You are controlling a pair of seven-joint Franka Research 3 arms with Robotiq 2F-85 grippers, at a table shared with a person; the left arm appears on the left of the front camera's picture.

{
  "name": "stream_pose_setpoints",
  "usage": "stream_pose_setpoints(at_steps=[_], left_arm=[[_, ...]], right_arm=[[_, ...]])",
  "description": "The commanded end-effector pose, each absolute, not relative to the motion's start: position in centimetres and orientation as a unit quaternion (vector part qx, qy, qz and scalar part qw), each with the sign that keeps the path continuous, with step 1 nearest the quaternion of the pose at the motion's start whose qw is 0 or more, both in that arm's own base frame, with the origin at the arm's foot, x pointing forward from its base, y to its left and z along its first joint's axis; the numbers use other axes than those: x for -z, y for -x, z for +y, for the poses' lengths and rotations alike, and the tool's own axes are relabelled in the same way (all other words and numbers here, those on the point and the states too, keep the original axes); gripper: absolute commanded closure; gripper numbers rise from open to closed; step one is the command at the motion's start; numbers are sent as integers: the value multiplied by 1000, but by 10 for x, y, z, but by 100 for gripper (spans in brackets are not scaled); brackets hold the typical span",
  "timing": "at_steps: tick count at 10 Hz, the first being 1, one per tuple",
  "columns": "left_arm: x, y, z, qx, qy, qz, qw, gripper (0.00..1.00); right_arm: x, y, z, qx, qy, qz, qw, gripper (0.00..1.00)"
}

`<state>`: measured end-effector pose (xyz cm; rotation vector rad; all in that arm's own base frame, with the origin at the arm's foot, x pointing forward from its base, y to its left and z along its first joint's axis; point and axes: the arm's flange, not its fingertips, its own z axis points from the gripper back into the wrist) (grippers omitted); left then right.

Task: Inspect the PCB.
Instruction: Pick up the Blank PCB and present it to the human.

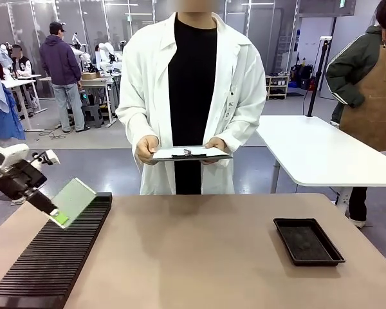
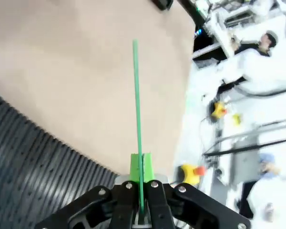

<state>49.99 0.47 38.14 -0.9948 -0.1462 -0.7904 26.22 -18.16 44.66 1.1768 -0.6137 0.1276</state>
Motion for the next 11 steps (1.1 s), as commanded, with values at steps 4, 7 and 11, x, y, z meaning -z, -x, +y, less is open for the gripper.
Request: stream_pose_setpoints(at_steps=[4,7,11], left_arm=[[-386,-580,0,117,634,-74,761,100],[-376,-591,-28,101,666,-77,735,100],[-372,-593,-27,98,661,-73,741,100]], right_arm=[[-447,-263,-182,-65,-547,-295,780,0],[-447,-263,-182,-65,-547,-295,780,0],[-447,-263,-182,-65,-547,-295,780,0]])
